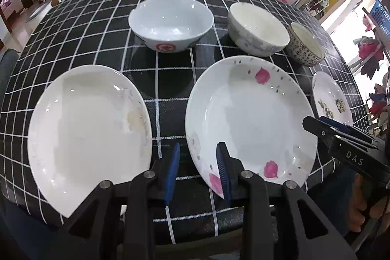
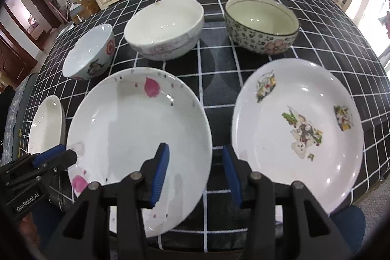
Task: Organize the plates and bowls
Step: 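Close the left tool on the rim of the pink-petal plate, then lift the pink-petal plate onto the plain white plate and open the left tool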
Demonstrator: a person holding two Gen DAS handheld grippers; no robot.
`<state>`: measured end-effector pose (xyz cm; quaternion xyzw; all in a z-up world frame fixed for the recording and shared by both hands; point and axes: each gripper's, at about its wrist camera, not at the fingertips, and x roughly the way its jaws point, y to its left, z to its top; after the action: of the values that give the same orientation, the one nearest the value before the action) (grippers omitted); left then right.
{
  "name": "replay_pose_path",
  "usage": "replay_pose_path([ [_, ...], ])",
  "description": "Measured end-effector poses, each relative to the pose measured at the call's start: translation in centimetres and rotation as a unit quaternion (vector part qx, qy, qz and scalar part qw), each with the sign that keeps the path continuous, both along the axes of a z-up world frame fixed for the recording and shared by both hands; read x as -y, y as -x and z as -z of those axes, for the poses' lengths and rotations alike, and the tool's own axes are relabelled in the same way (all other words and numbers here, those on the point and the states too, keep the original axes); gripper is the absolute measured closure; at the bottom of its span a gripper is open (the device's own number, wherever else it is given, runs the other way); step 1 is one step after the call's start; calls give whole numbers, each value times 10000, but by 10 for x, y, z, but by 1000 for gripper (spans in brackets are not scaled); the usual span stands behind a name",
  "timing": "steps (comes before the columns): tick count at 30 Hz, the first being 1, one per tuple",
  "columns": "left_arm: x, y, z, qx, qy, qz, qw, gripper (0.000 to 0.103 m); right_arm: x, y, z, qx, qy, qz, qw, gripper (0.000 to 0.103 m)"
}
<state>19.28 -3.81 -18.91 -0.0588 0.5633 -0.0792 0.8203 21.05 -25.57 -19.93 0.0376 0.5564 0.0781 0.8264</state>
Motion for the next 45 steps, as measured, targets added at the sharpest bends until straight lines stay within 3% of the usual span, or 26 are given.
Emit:
replay_pose_path([
  [6, 3, -12, 13, -149, 44, 64, 9999, 75, -3, -5, 2, 40, 82, -104, 9999, 55],
  [8, 6, -14, 16, -187, 33, 110, 9998, 78, -5, -6, 2, 37, 185, -103, 9998, 66],
  [13, 9, -17, 24, -200, -143, 110, 9996, 87, -5, -7, 11, -38, 324, -49, 9995, 78],
  [18, 5, -18, 26, -209, -55, 72, 9997, 91, -5, -4, 9, -21, 374, 52, 9993, 80],
  [23, 9, -16, 22, -130, -240, 146, 9995, 90, -3, 2, 4, 35, 246, 85, 9997, 80],
  [32, -1, -9, -4, 119, -276, 126, 9995, 91, -17, 8, -21, 287, 87, 99, 9995, 80],
  [45, -58, 14, -34, 384, -198, -291, 9986, 91, -78, 6, -37, 482, -128, -276, 9984, 80],
])
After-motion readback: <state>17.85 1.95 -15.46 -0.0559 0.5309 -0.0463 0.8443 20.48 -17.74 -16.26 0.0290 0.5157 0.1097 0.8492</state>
